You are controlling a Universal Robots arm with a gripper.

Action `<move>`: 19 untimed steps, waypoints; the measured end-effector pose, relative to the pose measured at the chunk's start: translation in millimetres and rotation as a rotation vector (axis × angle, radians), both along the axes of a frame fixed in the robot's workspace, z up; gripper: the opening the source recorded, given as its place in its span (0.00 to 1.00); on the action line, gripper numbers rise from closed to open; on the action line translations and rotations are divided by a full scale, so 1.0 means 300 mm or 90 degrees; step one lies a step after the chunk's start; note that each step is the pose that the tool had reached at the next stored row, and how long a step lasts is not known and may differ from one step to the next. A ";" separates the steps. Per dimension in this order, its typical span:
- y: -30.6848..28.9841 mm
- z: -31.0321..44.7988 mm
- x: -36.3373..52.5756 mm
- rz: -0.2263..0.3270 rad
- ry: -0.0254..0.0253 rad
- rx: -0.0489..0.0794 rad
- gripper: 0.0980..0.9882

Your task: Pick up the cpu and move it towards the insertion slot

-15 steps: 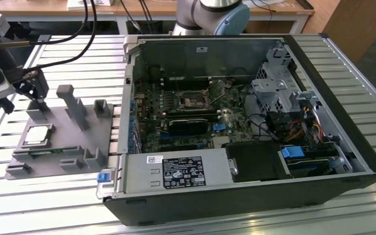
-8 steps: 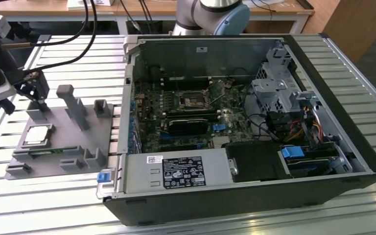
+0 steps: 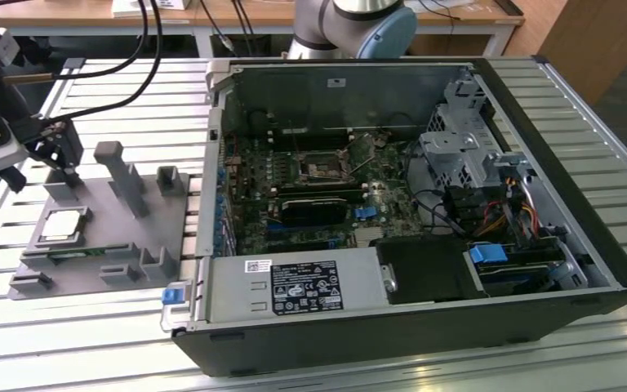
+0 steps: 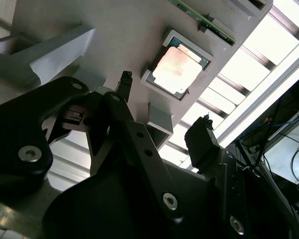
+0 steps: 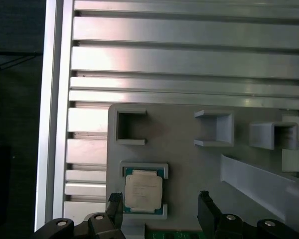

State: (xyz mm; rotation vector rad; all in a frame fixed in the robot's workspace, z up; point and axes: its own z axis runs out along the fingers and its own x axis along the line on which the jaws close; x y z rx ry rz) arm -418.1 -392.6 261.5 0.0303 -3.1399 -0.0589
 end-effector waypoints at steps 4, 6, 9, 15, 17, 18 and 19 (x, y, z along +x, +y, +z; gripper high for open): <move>0.000 -0.005 0.000 0.000 -0.0001 0.000 0.68; 0.000 -0.007 0.000 0.000 0.0000 0.000 0.68; 0.000 -0.011 0.000 0.000 0.0000 0.000 0.68; 0.000 -0.017 0.000 0.000 0.0000 0.000 0.68; 0.000 -0.020 0.000 0.000 0.0000 0.000 0.68; 0.000 -0.021 0.000 0.000 0.0000 0.000 0.68; 0.000 -0.022 0.000 0.000 0.0000 0.000 0.68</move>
